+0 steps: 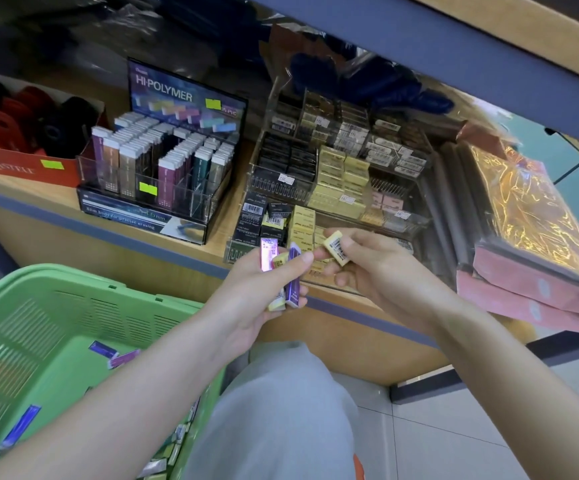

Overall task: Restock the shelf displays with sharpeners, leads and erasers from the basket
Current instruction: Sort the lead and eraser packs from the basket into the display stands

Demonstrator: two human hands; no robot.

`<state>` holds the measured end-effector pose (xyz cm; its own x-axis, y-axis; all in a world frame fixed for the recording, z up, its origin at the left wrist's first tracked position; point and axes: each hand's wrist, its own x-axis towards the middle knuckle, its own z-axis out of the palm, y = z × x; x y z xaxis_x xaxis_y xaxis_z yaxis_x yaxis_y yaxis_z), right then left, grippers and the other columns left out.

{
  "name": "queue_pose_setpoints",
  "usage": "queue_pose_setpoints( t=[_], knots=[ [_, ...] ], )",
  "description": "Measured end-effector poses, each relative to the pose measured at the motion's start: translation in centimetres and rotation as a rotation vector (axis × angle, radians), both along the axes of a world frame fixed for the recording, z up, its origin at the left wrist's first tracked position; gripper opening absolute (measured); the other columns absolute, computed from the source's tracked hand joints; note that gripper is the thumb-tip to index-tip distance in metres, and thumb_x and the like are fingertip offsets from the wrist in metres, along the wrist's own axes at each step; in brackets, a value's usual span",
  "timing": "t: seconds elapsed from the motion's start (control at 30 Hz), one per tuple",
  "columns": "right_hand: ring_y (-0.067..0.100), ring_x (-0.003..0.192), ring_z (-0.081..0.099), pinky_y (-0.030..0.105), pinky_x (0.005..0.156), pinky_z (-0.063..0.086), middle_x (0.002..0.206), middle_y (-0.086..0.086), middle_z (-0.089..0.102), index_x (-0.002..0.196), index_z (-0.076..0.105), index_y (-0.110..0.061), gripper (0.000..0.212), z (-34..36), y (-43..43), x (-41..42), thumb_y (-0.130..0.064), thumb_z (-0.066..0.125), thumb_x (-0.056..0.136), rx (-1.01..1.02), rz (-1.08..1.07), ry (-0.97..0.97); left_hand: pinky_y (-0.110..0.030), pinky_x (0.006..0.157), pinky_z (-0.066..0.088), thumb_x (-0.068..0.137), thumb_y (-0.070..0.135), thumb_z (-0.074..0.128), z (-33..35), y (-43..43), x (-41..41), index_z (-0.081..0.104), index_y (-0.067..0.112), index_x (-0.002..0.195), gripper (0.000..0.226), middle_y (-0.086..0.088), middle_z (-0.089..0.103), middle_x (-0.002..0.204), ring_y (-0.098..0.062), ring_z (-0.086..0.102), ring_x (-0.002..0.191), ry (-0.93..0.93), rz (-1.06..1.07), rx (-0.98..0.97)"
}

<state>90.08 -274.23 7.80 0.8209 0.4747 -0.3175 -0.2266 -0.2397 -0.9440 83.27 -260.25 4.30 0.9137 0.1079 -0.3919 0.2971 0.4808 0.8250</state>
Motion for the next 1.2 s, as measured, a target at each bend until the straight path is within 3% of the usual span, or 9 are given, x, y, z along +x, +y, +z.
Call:
queue_pose_setpoints(
  t=[0.2,0.3,0.4,0.5,0.63,0.8,0.87,1.0,1.2],
  knots=[
    [0.002,0.066,0.062,0.016,0.061,0.049,0.074,-0.013,0.067,0.091,0.069,-0.022,0.013,-0.1,-0.1,-1.4,-0.017,0.057,0.093,-0.183,-0.035,-0.471,-0.020,0.054,0.053,0.084,0.021,0.068,0.6,-0.3,0.3,0.063,0.009,0.105,0.025,-0.001,0.067,0.076,-0.009,0.059,0.057,-0.018,-0.024,-0.061],
    [0.005,0.074,0.066,0.026,0.073,0.054,0.086,-0.008,0.071,0.091,0.069,-0.035,0.017,-0.6,0.1,-2.1,-0.019,0.064,0.089,-0.213,-0.043,-0.673,-0.020,0.053,0.052,0.084,0.022,0.068,0.7,-0.3,0.4,0.065,0.009,0.103,0.023,0.000,0.066,0.069,-0.010,0.058,0.057,-0.019,-0.033,-0.092],
    [0.006,0.096,0.066,0.029,0.087,0.052,0.104,-0.011,0.068,0.103,0.065,-0.041,0.022,-0.9,0.0,-2.4,-0.024,0.056,0.093,-0.184,-0.029,-0.694,-0.020,0.054,0.052,0.084,0.024,0.068,0.7,0.0,0.4,0.065,0.007,0.104,0.027,-0.003,0.066,0.075,-0.011,0.057,0.059,-0.007,-0.037,-0.098],
    [-0.004,0.107,0.059,0.017,0.092,0.046,0.112,-0.021,0.064,0.115,0.061,-0.037,0.027,-1.1,-0.3,-2.4,-0.021,0.056,0.094,-0.264,0.027,-0.691,-0.019,0.053,0.052,0.083,0.021,0.070,0.5,0.4,0.4,0.065,0.007,0.107,0.028,-0.004,0.068,0.078,-0.009,0.059,0.057,0.005,-0.026,-0.071],
    [-0.001,0.108,0.059,0.014,0.094,0.047,0.110,-0.018,0.061,0.128,0.057,-0.019,0.041,-1.1,-0.2,-2.0,-0.018,0.066,0.087,-0.407,0.045,-0.626,-0.018,0.053,0.052,0.084,0.016,0.070,0.0,0.3,0.4,0.063,0.007,0.107,0.025,-0.003,0.062,0.070,-0.009,0.058,0.055,-0.001,-0.013,0.032],
    [-0.008,0.094,0.051,-0.006,0.078,0.032,0.105,-0.018,0.062,0.117,0.066,-0.022,0.033,-0.5,-1.1,-1.1,-0.023,0.069,0.084,-0.734,0.175,-0.843,-0.019,0.054,0.052,0.084,0.015,0.070,-0.5,0.1,0.2,0.061,0.006,0.109,0.029,-0.007,0.063,0.081,-0.012,0.058,0.058,-0.022,-0.019,0.086],
    [-0.004,0.090,0.052,-0.003,0.080,0.034,0.101,-0.014,0.063,0.114,0.067,-0.019,0.032,-0.4,-2.0,0.2,-0.020,0.071,0.083,-0.779,0.134,-0.901,-0.019,0.054,0.053,0.083,0.016,0.071,-0.6,0.3,0.3,0.061,0.006,0.110,0.030,-0.009,0.065,0.089,-0.012,0.059,0.059,-0.021,-0.017,0.092],
    [0.009,0.093,0.058,0.028,0.092,0.049,0.108,0.002,0.067,0.113,0.068,-0.012,0.033,-0.6,-3.8,4.1,-0.013,0.074,0.080,-0.873,0.107,-0.971,-0.019,0.055,0.053,0.085,0.015,0.070,-1.0,0.7,0.2,0.061,0.006,0.109,0.027,-0.006,0.064,0.088,-0.011,0.059,0.058,-0.012,-0.006,0.091],
    [0.013,0.095,0.060,0.024,0.086,0.046,0.110,0.002,0.068,0.114,0.068,-0.013,0.033,-2.0,-4.4,6.7,-0.017,0.074,0.081,-1.068,0.293,-0.817,-0.022,0.056,0.053,0.085,0.016,0.069,-1.4,1.1,0.0,0.061,0.010,0.106,0.024,-0.008,0.064,0.089,-0.010,0.058,0.055,0.003,-0.018,0.093]
  ],
)
